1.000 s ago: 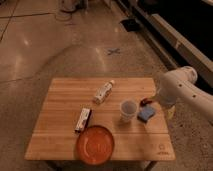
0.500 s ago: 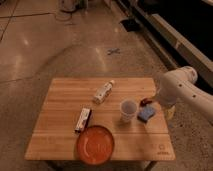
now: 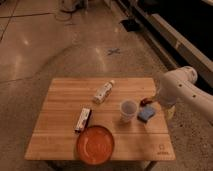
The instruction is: Place the ceramic cup in the ceramic bowl
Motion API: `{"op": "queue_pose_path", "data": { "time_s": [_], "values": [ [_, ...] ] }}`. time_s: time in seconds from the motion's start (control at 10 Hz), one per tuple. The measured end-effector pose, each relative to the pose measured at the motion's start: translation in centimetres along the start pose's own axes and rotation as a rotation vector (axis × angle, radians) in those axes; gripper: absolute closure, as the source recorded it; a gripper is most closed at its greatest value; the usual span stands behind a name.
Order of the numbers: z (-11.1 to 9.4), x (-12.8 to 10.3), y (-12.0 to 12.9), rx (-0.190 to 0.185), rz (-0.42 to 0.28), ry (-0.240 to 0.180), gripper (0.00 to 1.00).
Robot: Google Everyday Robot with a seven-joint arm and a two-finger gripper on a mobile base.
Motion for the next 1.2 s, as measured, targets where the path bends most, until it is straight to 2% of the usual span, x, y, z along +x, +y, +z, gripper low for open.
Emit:
{"op": "queue_pose_path", "data": {
  "time_s": [0.6,0.9,1.2],
  "values": [
    [-0.3,-0.4,-0.1,0.008,-0.003,-0.012,0.2],
    [-2.0,-4.1,-1.0,0.059,-0.081,-0.107,0.2],
    [-2.4,-7.0,-1.6,0.074,-0.17,-0.162,0.2]
  ]
}}
